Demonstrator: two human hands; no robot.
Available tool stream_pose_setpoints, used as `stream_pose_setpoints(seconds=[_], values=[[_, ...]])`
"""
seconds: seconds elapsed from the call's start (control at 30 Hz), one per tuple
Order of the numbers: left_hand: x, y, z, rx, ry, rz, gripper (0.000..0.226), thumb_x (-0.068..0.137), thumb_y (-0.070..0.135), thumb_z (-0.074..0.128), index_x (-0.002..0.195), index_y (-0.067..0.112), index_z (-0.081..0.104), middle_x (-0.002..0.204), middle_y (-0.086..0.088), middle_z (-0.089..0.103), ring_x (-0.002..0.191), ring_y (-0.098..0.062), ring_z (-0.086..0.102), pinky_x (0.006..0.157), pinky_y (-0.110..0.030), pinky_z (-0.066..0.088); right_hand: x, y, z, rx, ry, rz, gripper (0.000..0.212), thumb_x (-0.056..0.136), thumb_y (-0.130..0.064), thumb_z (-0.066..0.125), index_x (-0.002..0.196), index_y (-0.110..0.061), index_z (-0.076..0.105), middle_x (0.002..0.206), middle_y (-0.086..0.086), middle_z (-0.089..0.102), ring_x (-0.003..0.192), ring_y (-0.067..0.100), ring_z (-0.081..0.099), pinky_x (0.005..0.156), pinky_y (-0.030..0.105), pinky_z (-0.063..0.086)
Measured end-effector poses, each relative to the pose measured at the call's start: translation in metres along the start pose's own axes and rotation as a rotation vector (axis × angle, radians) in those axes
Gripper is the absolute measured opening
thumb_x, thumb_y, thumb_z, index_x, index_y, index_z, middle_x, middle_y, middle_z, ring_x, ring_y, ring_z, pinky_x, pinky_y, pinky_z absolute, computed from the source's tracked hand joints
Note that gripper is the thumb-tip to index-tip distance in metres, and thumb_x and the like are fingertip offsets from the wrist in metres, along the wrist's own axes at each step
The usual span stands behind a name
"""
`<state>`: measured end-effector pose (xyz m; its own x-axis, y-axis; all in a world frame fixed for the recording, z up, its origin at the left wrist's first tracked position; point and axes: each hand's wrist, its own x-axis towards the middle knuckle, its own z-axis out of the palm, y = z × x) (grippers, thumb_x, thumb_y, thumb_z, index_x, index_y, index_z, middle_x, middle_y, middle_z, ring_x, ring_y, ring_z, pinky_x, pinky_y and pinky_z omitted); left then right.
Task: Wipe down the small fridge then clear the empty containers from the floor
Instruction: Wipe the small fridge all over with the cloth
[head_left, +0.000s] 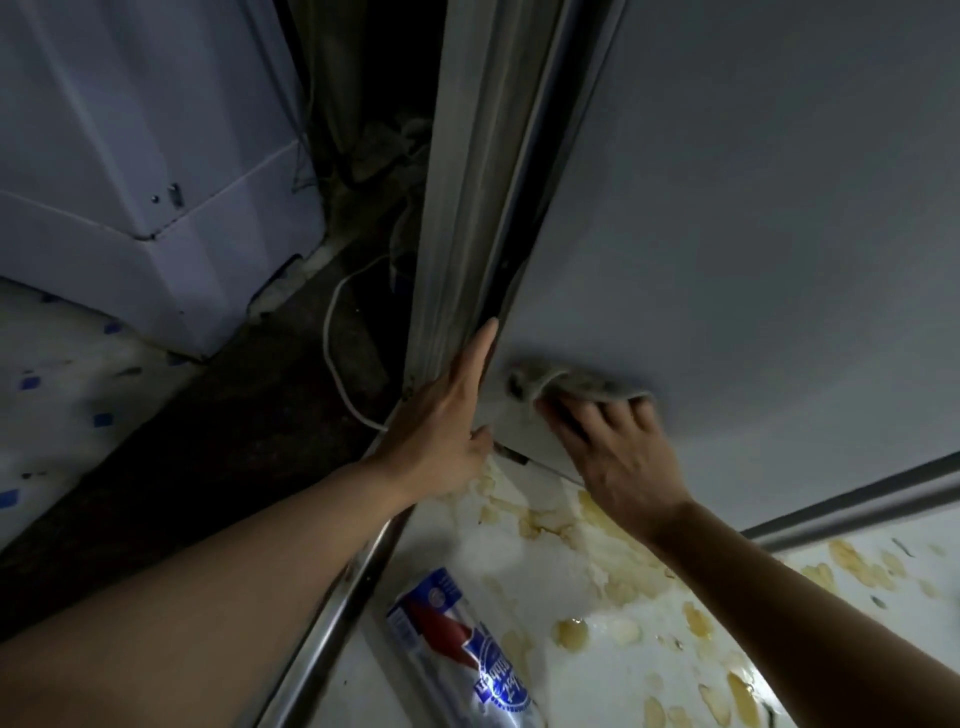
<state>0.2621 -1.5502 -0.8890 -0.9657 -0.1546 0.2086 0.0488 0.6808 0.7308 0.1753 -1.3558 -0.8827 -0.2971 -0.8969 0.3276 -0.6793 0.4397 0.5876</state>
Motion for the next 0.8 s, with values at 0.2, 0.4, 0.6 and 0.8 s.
stream_pose_setpoints(seconds=[0.2, 0.4, 0.6, 0.8], values=[[-0.008, -0.007, -0.006, -0.121, 0.139, -0.087, 0.086, 0.082, -0.003, 0.057, 0.149, 0.023, 0.009, 0.146, -0.001, 0.040, 0.130, -0.016, 0.043, 0.100, -0.031, 0.044, 0.024, -0.009, -0.016, 0.095, 0.009, 0.035, 0.045, 0.087, -0.014, 0.046, 0.130, -0.018, 0.055, 0.118, 0.007, 0.060, 0.084, 0.027, 0.056, 0.068, 0.035, 0.044], [-0.009, -0.009, -0.006, -0.129, 0.262, -0.178, 0.073, 0.082, -0.006, 0.053, 0.144, 0.018, 0.023, 0.134, -0.003, 0.048, 0.122, -0.014, 0.047, 0.098, -0.027, 0.040, 0.065, 0.009, -0.033, 0.046, 0.181, 0.085, 0.046, 0.097, -0.012, 0.025, 0.133, -0.018, 0.052, 0.136, 0.004, 0.042, 0.084, 0.028, 0.035, 0.069, 0.039, 0.026], [-0.011, -0.014, -0.005, -0.061, 0.265, -0.198, 0.071, 0.083, -0.008, 0.049, 0.143, 0.019, 0.024, 0.139, 0.000, 0.044, 0.123, -0.013, 0.046, 0.096, -0.024, 0.039, 0.047, -0.021, -0.001, -0.011, -0.085, -0.128, 0.053, 0.083, -0.032, 0.046, 0.135, -0.027, 0.049, 0.140, -0.010, 0.047, 0.097, 0.023, 0.035, 0.074, 0.032, 0.039], [-0.012, -0.020, -0.003, 0.033, 0.202, -0.182, 0.070, 0.085, -0.007, 0.050, 0.144, 0.020, 0.024, 0.141, 0.000, 0.042, 0.126, -0.013, 0.044, 0.095, -0.021, 0.038, 0.034, -0.059, 0.034, 0.109, -0.406, -0.255, 0.066, 0.089, -0.022, 0.034, 0.150, -0.016, 0.009, 0.156, 0.002, 0.009, 0.121, 0.026, 0.030, 0.092, 0.035, 0.035]])
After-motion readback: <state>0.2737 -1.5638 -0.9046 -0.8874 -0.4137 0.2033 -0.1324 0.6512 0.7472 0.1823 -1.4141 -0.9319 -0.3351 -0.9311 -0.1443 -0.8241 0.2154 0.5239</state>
